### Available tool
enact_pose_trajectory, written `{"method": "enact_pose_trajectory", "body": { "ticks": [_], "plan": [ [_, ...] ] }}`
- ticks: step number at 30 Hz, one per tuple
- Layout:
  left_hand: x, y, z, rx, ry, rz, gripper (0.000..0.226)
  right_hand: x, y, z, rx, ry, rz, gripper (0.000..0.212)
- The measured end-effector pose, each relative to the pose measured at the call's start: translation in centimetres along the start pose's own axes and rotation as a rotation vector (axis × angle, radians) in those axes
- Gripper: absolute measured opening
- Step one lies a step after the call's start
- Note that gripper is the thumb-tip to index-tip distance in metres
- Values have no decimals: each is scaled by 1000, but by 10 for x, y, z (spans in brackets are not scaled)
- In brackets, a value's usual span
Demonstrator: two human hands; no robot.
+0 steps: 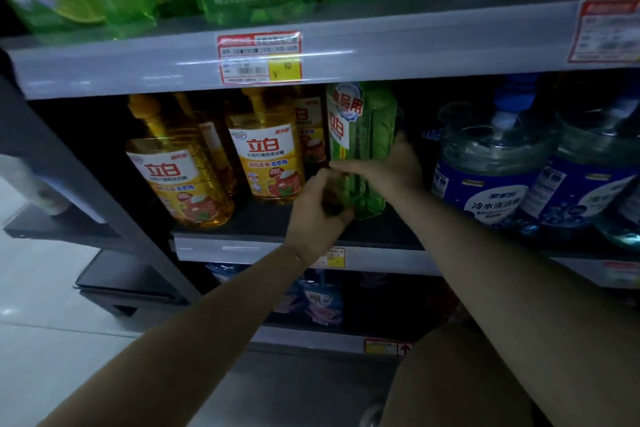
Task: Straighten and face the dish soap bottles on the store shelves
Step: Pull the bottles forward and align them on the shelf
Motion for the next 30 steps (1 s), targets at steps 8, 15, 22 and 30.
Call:
{"method": "enact_pose_trajectory", "body": {
  "ticks": [8,15,22,30],
  "plan": [
    [-36,13,-39,-304,-115,256,105,-24,-5,6,-112,-216,48,80],
    [-50,24,-6,-343,-310,333,72,-32,-13,43,-277,-426,143,80],
    [-63,71,24,-253,-303,597,60,-56,-43,77,-327,-481,93,81],
    [-85,138,43,1,-198,351,80,-108,-99,121,-443,-451,41,82]
  ]
}}
Point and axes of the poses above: each hand's wrist, its own z-axis away from the middle knuckle, its own x-axis out of the palm, y = z × x, the point moved 1 cm from there along -z, towards the middle knuckle, and after that the axes turned 2 degrees about -x, right-handed, at the moved point
